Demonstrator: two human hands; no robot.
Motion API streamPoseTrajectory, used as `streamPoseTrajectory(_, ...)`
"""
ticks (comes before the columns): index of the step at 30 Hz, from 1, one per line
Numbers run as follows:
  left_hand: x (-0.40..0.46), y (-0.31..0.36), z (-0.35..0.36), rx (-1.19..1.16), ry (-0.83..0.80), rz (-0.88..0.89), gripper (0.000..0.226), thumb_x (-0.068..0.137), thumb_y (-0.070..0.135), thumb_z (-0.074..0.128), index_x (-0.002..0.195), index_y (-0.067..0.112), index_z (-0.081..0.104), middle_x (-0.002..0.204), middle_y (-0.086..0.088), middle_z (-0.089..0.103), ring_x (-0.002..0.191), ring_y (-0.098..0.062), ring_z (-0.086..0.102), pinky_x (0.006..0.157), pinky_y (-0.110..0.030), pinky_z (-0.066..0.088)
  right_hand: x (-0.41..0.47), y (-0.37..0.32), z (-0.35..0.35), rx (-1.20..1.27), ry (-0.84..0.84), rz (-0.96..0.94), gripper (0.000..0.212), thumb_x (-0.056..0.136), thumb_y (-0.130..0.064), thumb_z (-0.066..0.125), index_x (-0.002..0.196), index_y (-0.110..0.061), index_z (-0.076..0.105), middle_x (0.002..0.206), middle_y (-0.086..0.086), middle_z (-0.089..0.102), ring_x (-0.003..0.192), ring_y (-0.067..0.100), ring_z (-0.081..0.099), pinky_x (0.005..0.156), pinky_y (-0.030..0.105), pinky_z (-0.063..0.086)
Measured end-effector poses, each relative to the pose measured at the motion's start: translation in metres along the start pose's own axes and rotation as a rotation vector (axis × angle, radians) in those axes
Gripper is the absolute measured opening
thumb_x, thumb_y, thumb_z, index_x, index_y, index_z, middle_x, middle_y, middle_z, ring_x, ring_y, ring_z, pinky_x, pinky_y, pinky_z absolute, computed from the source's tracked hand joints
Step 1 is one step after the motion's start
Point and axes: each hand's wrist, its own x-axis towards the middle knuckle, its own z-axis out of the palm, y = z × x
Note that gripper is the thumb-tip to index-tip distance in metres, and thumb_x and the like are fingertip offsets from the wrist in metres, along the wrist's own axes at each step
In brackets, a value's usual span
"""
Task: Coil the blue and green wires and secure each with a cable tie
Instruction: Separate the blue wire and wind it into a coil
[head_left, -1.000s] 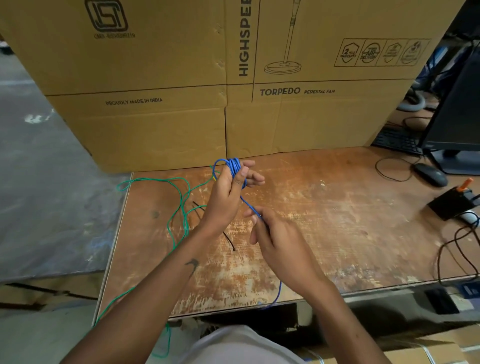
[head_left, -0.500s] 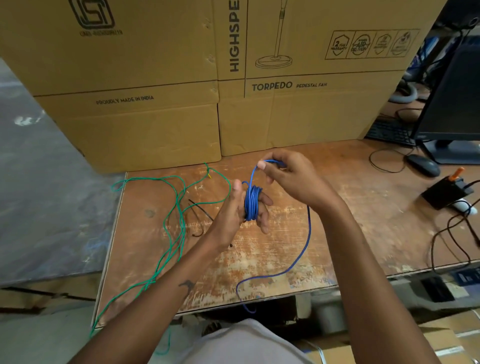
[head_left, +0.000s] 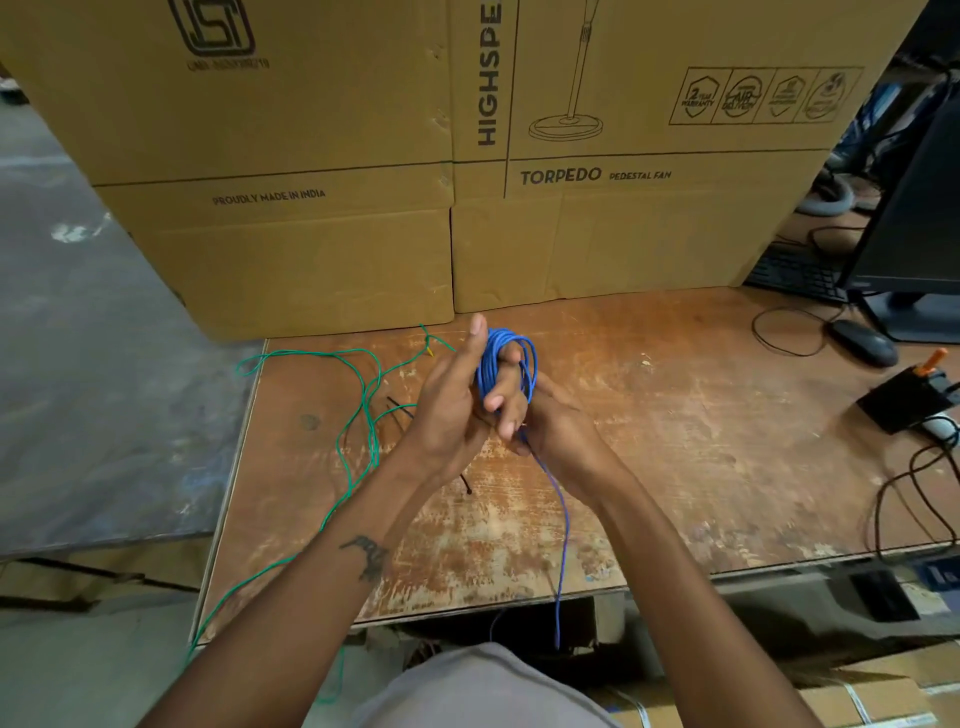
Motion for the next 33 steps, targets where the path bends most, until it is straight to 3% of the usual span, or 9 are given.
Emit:
streamPoseTrajectory(3, 0.002, 0.003, 0.0, 0.052, 0.004, -0.04, 0.043, 0.105, 0.047, 0.043, 0.083, 0.016, 0.065, 0.05, 0.001, 0.04, 0.036, -0.018, 0.05, 0.043, -0.029, 0.046, -0.005, 0.009, 0.006, 0.27, -0.029, 0.018, 0.025, 0.096, -0.024, 0.046, 0.101, -0.009, 0.065, 0.063, 0.004, 0.055, 0.05, 0.013, 0.039, 0.051, 0.029, 0.024)
streamPoseTrajectory(6, 0.001, 0.001, -0.006, 0.198, -0.019, -0.052, 0.031, 0.106, 0.038, 0.05, 0.092, 0.013, 0.063, 0.059, -0.002, 0.047, 0.045, -0.02, 0.058, 0.058, -0.042, 0.051, -0.009, 0.012, 0.002, 0.348, -0.04, 0.036, 0.046, 0.107, -0.041, 0.032, 0.094, -0.013, 0.066, 0.06, -0.003, 0.055, 0.053, 0.013, 0.036, 0.059, 0.036, 0.016)
streamPoseTrajectory(11, -0.009, -0.002, -0.01, 0.345, -0.065, -0.099, 0.04, 0.105, 0.033, 0.058, 0.106, -0.006, 0.061, 0.074, -0.009, 0.064, 0.069, -0.023, 0.067, 0.067, -0.044, 0.05, -0.011, 0.016, 0.008, 0.177, 0.084, 0.041, 0.051, 0.109, -0.022, 0.051, 0.061, -0.035, 0.065, 0.054, -0.015, 0.035, 0.049, 0.004, 0.03, 0.053, 0.024, 0.024)
streamPoseTrajectory(13, -0.012, 0.0, -0.01, 0.398, -0.107, -0.116, 0.042, 0.103, 0.032, 0.062, 0.11, -0.009, 0.06, 0.082, -0.009, 0.07, 0.081, -0.026, 0.069, 0.074, -0.046, 0.051, -0.011, 0.016, 0.009, 0.138, 0.113, 0.041, 0.063, 0.114, -0.015, 0.045, 0.058, -0.038, 0.062, 0.054, -0.017, 0.032, 0.049, 0.002, 0.028, 0.053, 0.022, 0.026)
streamPoseTrajectory(16, -0.015, 0.006, -0.016, 0.42, -0.145, -0.128, 0.033, 0.104, 0.026, 0.057, 0.118, -0.003, 0.062, 0.094, -0.011, 0.074, 0.093, -0.029, 0.072, 0.08, -0.04, 0.057, -0.012, 0.013, 0.008, 0.077, 0.113, 0.001, 0.063, 0.116, -0.006, 0.037, 0.076, -0.039, 0.072, 0.057, -0.016, 0.032, 0.054, 0.003, 0.027, 0.054, 0.022, 0.026)
streamPoseTrajectory(20, -0.017, 0.008, -0.024, 0.438, -0.111, -0.12, 0.032, 0.106, 0.023, 0.051, 0.119, -0.002, 0.066, 0.1, -0.023, 0.073, 0.101, -0.033, 0.068, 0.086, -0.043, 0.056, -0.01, 0.009, 0.008, -0.091, 0.04, -0.04, 0.037, 0.111, 0.007, 0.039, 0.102, -0.014, 0.068, 0.06, -0.02, 0.048, 0.055, -0.002, 0.037, 0.057, 0.021, 0.026)
streamPoseTrajectory(24, -0.018, 0.006, -0.047, 0.715, -0.103, -0.077, 0.024, 0.104, 0.031, 0.061, 0.116, 0.014, 0.073, 0.117, -0.012, 0.074, 0.114, -0.021, 0.068, 0.104, -0.037, 0.052, -0.008, -0.002, -0.013, -0.323, 0.09, -0.123, 0.016, 0.111, 0.002, 0.049, 0.115, 0.001, 0.065, 0.074, -0.02, 0.069, 0.066, -0.008, 0.06, 0.064, 0.009, 0.044)
streamPoseTrajectory(29, -0.022, -0.006, -0.039, 0.665, 0.016, -0.044, 0.016, 0.108, 0.011, 0.049, 0.107, 0.008, 0.065, 0.097, 0.005, 0.067, 0.085, 0.009, 0.062, 0.076, -0.007, 0.044, -0.003, -0.003, -0.013, -0.657, 0.046, -0.147, 0.019, 0.114, -0.009, 0.047, 0.1, -0.011, 0.061, 0.074, -0.022, 0.058, 0.066, -0.004, 0.052, 0.071, 0.017, 0.04)
streamPoseTrajectory(33, -0.022, -0.013, -0.037, 0.691, 0.117, 0.04, 0.028, 0.109, 0.026, 0.05, 0.106, 0.005, 0.068, 0.09, 0.002, 0.069, 0.085, -0.002, 0.063, 0.081, -0.019, 0.049, -0.001, 0.004, -0.002, -0.463, -0.034, -0.021, 0.031, 0.116, -0.015, 0.042, 0.087, -0.022, 0.048, 0.065, -0.017, 0.039, 0.05, 0.0, 0.03, 0.054, 0.021, 0.028)
